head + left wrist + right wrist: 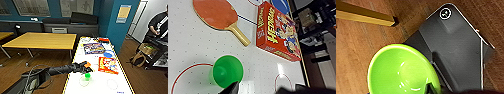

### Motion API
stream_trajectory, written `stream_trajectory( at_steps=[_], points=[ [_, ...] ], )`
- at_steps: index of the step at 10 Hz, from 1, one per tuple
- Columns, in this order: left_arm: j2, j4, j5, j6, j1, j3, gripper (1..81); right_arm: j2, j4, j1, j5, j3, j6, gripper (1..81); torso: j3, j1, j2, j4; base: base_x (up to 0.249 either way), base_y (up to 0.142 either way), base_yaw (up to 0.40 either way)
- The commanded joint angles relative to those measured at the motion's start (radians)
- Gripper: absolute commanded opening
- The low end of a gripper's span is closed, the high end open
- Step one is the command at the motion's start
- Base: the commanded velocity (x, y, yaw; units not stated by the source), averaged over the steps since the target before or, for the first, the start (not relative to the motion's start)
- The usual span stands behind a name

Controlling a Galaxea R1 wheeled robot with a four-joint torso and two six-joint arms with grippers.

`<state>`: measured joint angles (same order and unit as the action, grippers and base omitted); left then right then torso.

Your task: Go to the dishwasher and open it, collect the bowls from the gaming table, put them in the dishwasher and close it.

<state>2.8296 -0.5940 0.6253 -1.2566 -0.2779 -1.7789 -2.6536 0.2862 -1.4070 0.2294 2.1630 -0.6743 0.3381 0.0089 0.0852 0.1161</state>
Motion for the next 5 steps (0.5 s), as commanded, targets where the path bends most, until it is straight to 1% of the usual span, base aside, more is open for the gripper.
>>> stream_trajectory(
  at_steps=[1, 2, 3, 5],
  points=[
    [0.076, -0.016, 0.034, -0.018, 0.19, -0.06, 81.1, 0.024, 0.018, 0.045, -0.048, -0.006, 0.001, 1.0, 0.0, 0.0, 0.0, 0.0, 0.0, 0.0, 0.0],
    [0.109, -0.019, 0.034, -0.017, 0.19, -0.106, 81.1, 0.022, 0.018, 0.047, -0.048, -0.006, 0.001, 1.0, 0.0, 0.0, 0.0, 0.0, 0.0, 0.0, 0.0],
    [0.127, -0.03, 0.034, -0.018, 0.19, -0.125, 81.1, 0.019, 0.019, 0.047, -0.048, -0.006, 0.002, 1.0, 0.0, 0.0, 0.0, 0.0, 0.0, 0.0, 0.0],
    [0.157, -0.033, 0.036, -0.017, 0.19, -0.159, 81.1, 0.016, 0.021, 0.047, -0.048, -0.006, 0.002, 1.0, 0.0, 0.0, 0.0, 0.0, 0.0, 0.0, 0.0]
  ],
)
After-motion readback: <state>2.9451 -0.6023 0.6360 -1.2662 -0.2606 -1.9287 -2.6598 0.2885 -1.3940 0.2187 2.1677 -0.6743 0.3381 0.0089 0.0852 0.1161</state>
